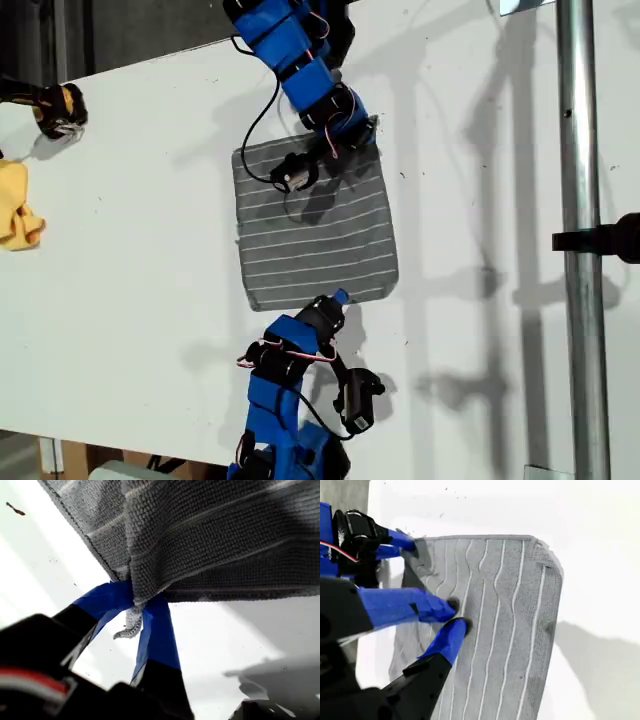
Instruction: Grasp corners of a towel and fold twice.
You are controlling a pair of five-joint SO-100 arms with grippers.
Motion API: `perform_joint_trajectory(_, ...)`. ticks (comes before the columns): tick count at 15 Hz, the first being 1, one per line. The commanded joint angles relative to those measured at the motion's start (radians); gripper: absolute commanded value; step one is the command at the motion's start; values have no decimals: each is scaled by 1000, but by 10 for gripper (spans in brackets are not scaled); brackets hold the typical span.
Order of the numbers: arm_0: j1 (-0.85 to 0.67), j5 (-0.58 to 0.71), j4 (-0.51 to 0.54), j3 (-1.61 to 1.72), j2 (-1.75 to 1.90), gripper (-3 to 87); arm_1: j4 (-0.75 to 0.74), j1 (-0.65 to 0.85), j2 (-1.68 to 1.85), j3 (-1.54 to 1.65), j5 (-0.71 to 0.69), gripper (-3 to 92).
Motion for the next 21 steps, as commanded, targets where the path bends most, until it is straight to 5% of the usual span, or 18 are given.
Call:
perform_joint_trajectory(1, 11, 20, 11, -52, 23, 257, -3, 14, 11, -26, -14, -1)
perform_joint_trajectory(9, 35, 173, 6, -78, -83, 316, 8, 9, 23, -28, -6, -1)
perform_joint_trajectory(21, 77, -46, -117, -117, -402, 268, 14, 14, 26, -26, -11, -1)
